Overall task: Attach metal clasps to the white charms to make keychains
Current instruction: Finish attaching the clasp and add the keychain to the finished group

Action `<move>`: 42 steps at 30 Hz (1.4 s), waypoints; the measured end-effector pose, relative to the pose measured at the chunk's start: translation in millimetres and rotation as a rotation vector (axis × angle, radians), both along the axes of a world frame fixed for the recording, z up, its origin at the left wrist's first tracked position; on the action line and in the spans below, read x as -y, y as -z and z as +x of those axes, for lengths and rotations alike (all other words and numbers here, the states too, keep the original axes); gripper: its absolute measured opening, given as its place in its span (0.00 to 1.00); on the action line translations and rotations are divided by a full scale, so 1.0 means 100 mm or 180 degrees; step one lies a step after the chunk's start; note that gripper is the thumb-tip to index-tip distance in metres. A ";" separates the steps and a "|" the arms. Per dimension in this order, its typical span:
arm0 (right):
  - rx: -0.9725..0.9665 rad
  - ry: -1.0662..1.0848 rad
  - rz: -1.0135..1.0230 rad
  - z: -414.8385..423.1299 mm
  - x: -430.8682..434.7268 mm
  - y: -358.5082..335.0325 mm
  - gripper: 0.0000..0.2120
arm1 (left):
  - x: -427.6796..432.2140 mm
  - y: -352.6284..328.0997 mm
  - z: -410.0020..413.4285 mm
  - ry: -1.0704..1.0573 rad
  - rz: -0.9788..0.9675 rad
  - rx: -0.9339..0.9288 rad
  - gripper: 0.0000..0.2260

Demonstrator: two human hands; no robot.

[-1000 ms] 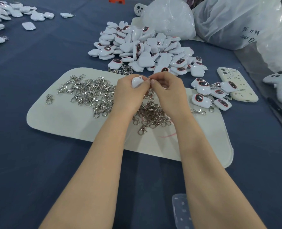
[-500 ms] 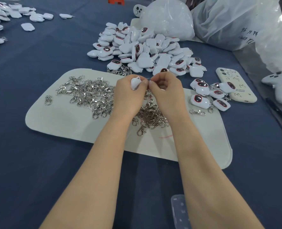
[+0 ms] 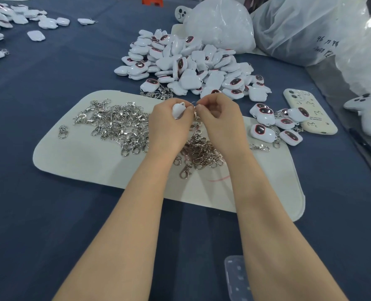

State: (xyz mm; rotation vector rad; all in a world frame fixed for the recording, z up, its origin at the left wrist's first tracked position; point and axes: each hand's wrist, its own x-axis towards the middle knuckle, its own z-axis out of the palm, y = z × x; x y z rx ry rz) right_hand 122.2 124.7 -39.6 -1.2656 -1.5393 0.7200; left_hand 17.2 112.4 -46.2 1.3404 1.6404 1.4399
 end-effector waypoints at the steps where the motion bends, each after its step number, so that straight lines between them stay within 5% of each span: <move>1: -0.0002 0.0017 -0.0017 0.01 0.00 0.00 0.04 | 0.00 0.00 0.00 0.0010 -0.0006 0.0035 0.03; 22: -0.0144 0.0221 -0.0129 -0.11 0.01 0.03 0.04 | 0.00 0.03 0.03 -0.0145 0.0141 -0.0220 0.03; 32: 0.0426 -0.0097 0.0189 -0.07 0.01 0.05 0.06 | 0.03 0.02 0.02 -0.0300 0.0273 -0.0772 0.05; 42: -0.0007 0.0182 0.0195 -0.12 0.02 0.06 0.06 | 0.03 0.00 0.03 -0.0296 0.0280 -0.0592 0.05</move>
